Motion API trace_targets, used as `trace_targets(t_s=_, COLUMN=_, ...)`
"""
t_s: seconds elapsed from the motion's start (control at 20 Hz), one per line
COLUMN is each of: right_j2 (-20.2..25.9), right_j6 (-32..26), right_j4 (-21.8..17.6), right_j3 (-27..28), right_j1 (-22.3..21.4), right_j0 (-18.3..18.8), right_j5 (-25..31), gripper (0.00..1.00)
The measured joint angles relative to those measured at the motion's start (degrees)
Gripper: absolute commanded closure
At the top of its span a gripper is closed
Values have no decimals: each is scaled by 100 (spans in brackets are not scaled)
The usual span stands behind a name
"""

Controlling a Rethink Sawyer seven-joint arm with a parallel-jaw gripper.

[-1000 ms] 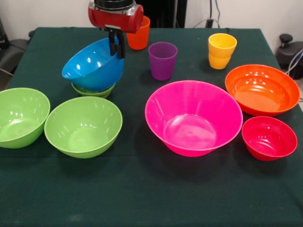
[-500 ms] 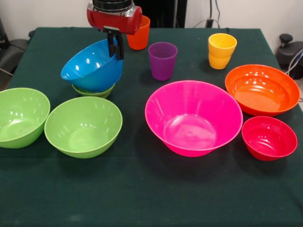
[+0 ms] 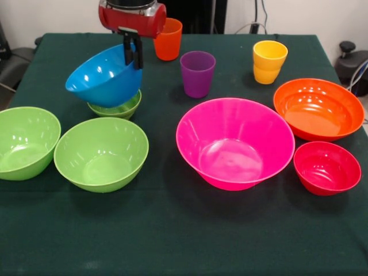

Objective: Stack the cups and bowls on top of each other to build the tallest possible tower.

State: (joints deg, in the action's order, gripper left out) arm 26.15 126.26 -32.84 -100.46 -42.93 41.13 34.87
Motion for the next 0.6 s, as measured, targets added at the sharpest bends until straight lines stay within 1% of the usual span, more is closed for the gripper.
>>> trace_targets(t_s=0.35, right_j2=-111, right_j6=0, right_j4=56, right_j3=0, right_j1=-302, right_j0=-44, right_j5=0, gripper=100)
trace_targets(t_s=0.6, right_j2=-221, right_j6=0, right_j4=57, right_j3=11, right_j1=-306, right_j0=-182, right_j5=0, gripper=100)
